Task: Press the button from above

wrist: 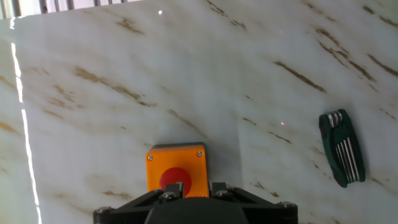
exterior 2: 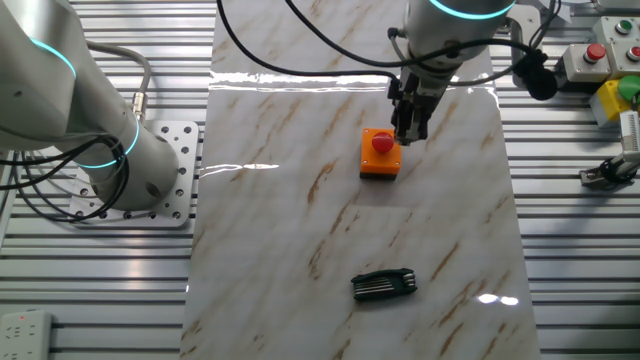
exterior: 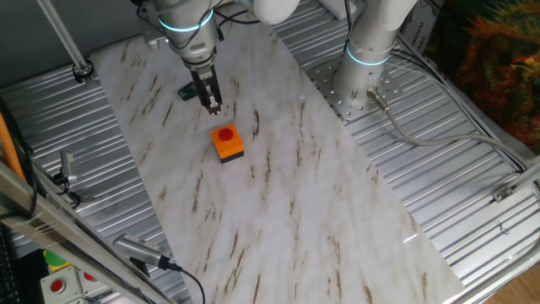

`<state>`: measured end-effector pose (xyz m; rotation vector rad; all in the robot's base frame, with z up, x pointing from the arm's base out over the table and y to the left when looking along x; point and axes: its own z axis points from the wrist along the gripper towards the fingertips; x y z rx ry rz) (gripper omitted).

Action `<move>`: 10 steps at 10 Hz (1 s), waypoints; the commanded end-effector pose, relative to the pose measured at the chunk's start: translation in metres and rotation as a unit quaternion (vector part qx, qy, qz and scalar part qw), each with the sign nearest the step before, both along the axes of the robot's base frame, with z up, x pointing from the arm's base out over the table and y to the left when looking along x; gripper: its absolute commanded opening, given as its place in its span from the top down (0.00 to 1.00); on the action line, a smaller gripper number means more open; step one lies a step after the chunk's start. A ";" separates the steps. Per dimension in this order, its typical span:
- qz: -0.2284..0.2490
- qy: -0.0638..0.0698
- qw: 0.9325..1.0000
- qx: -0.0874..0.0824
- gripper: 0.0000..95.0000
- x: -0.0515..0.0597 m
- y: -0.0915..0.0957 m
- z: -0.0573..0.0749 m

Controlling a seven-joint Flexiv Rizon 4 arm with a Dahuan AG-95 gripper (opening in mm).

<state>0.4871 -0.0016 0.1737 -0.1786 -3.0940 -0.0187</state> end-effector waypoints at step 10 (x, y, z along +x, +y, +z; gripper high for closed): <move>-0.047 -0.004 0.999 0.005 1.00 0.041 0.089 -0.033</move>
